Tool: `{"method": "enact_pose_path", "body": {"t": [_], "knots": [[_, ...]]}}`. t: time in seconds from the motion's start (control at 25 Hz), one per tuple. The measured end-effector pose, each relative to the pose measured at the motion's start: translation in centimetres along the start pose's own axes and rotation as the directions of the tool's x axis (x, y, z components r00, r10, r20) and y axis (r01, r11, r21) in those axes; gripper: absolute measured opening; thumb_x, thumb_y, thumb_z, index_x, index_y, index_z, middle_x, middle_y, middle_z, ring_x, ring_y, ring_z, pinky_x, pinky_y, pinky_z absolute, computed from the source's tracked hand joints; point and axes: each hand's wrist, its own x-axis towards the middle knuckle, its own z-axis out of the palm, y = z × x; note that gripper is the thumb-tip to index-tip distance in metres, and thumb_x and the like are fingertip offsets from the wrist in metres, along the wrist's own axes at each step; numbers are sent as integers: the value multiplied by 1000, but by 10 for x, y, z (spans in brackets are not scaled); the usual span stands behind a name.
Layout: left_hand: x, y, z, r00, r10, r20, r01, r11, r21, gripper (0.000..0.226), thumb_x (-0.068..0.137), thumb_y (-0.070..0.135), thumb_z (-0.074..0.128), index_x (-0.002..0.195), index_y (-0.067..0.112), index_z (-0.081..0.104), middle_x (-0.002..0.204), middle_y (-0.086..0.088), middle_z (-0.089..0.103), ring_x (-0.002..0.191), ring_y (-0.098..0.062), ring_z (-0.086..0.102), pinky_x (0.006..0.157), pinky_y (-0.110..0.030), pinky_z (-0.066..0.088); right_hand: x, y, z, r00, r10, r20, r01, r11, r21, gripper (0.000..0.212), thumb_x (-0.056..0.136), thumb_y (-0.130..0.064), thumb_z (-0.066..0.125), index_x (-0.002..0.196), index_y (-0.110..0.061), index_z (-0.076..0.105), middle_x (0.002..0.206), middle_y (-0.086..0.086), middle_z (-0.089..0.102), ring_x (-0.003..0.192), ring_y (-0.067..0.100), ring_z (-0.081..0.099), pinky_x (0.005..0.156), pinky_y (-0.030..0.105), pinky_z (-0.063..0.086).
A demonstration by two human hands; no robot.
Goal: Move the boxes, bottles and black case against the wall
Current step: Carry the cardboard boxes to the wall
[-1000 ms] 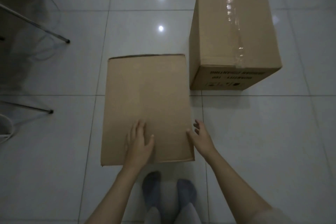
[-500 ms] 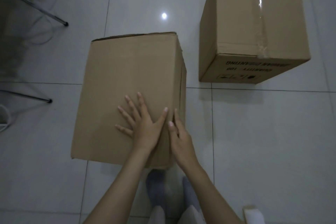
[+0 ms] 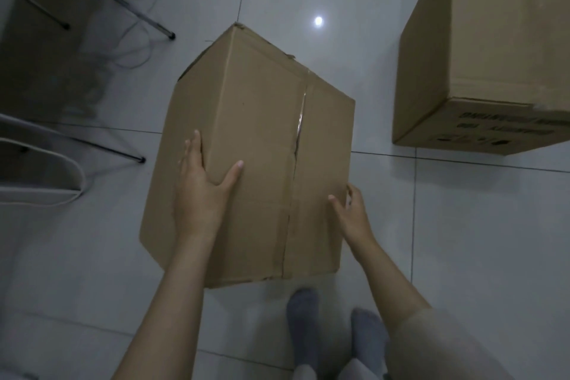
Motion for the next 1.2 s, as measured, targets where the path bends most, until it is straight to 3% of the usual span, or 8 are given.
{"method": "enact_pose_path", "body": {"t": [0.12,0.2,0.32,0.52,0.64,0.8,1.04,1.2], "knots": [[0,-1,-1,1000,8,-17,-8,1000,3,86,79,44,63,147,26,14,156,-1,22,143,-22,23,116,-41,24,15,14,-5,985,149,90,-151,988,19,83,84,-39,60,146,-11,13,152,11,26,137,28,33,110,38,32],[-2,1,-2,1000,27,-8,-27,1000,16,86,79,44,63,147,26,14,156,0,22,143,-22,23,116,-42,25,15,11,-4,973,182,142,-197,976,97,86,74,-47,67,141,-11,27,140,7,44,120,24,48,95,33,42],[9,7,-9,998,-10,63,11,1000,-18,86,78,42,65,147,24,16,153,-2,30,139,-21,32,113,-35,29,10,3,-9,984,178,28,-180,968,173,71,72,-41,73,128,-10,40,117,1,51,100,17,51,83,30,41],[14,49,-7,963,-44,267,62,996,-62,89,61,64,62,138,32,33,138,2,52,124,-22,51,107,-39,40,-32,-5,-76,988,115,-102,-98,983,157,64,71,-45,72,119,-18,39,121,5,51,102,20,54,75,30,45],[-12,91,2,948,-24,316,46,997,-64,65,75,49,63,133,29,41,132,0,56,119,-22,55,101,-33,41,-67,-11,-134,980,108,-168,-85,987,139,63,72,-42,73,119,-16,40,122,7,54,104,22,56,83,33,48],[-74,135,16,918,-33,396,96,985,-141,54,84,34,61,132,20,44,131,-7,55,108,-20,54,92,-31,41,-112,-14,-212,972,100,-211,-85,993,80,61,73,-41,72,118,-13,42,119,7,56,101,23,56,86,35,47],[-188,160,50,835,-177,522,267,958,-102,54,88,39,52,134,15,41,131,-11,53,109,-31,54,87,-40,44,-170,7,-322,945,102,-311,-138,986,-95,59,71,-43,71,113,-13,44,118,11,59,107,31,55,86,37,46],[-263,212,97,791,-94,604,219,966,-136,53,89,36,52,137,18,36,130,-7,51,116,-29,50,89,-36,41,-213,37,-411,884,129,-449,-177,982,-67,59,70,-41,72,115,-15,43,117,12,59,107,31,55,84,37,43]]}}
